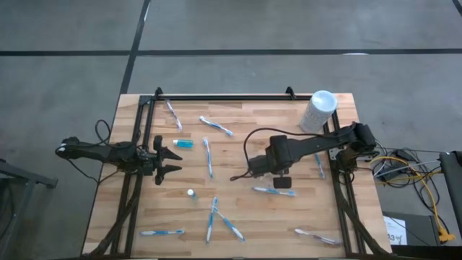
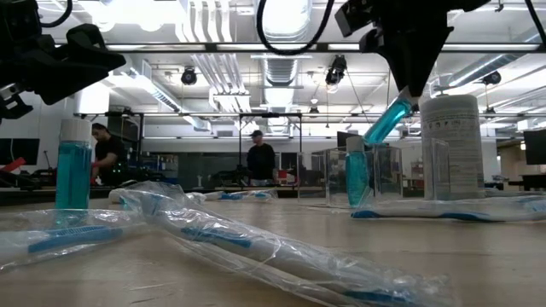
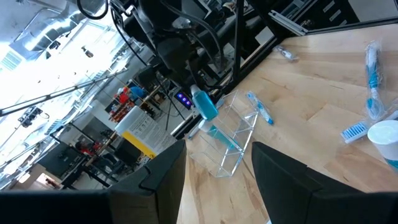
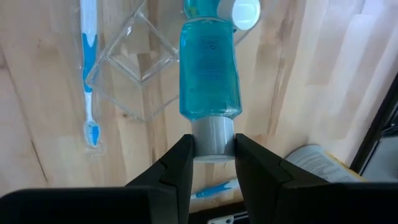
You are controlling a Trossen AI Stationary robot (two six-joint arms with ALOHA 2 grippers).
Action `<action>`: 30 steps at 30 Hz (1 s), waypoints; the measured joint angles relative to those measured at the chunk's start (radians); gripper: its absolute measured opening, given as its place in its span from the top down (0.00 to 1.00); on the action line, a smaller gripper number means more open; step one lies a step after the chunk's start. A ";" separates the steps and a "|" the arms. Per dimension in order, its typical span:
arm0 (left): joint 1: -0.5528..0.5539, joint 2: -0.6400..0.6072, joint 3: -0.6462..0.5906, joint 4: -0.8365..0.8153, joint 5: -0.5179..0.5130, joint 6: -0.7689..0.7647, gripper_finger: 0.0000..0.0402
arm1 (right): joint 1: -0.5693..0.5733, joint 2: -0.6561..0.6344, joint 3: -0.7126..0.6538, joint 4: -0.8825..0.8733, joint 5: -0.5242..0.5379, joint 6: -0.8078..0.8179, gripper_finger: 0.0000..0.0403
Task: Pick & Place toothbrushing station
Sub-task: Put the blue mouthwash into the middle section of the transparent organizer
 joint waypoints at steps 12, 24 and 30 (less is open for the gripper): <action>0.001 0.000 0.000 0.000 0.000 0.000 0.53 | 0.000 -0.025 0.019 0.013 0.025 0.003 0.76; 0.000 0.000 0.000 0.000 0.000 0.000 0.53 | 0.013 -0.136 0.018 0.080 0.025 -0.001 0.76; 0.000 0.000 0.000 0.000 0.000 0.000 0.53 | 0.018 -0.252 -0.001 0.176 0.049 -0.016 0.76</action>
